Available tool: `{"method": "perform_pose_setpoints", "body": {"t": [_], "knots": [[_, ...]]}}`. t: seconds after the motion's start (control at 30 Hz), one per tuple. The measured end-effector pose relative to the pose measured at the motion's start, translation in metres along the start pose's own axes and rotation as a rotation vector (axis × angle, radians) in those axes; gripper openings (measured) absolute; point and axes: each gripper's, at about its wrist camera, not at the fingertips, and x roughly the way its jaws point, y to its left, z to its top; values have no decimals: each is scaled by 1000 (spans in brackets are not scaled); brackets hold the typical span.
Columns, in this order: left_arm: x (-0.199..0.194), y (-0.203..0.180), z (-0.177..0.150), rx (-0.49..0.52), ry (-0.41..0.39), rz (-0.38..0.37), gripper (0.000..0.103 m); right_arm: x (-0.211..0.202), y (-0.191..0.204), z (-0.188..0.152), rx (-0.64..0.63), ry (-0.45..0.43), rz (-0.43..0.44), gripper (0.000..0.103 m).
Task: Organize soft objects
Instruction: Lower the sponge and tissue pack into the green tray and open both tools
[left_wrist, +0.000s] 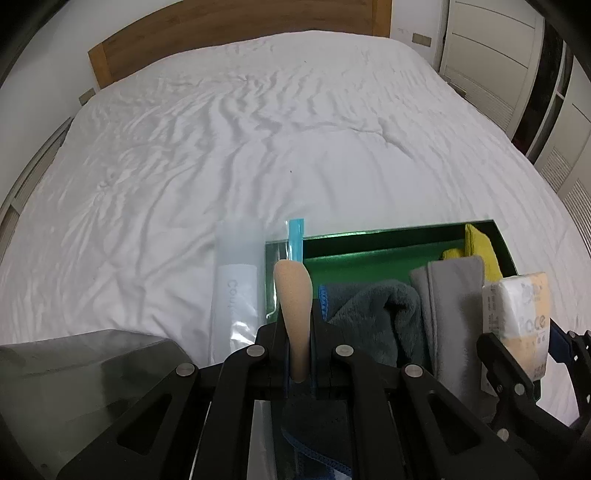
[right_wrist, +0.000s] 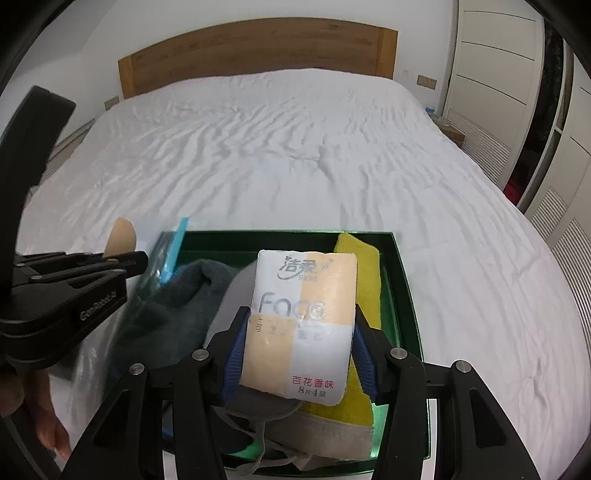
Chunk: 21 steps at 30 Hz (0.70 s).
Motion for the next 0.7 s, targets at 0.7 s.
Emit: {"method": "perform_pose_setpoints", "body": {"t": [0.7], "knots": [[3, -10, -7, 25, 7, -18, 7, 6, -13, -4, 12, 15, 7, 56]]}}
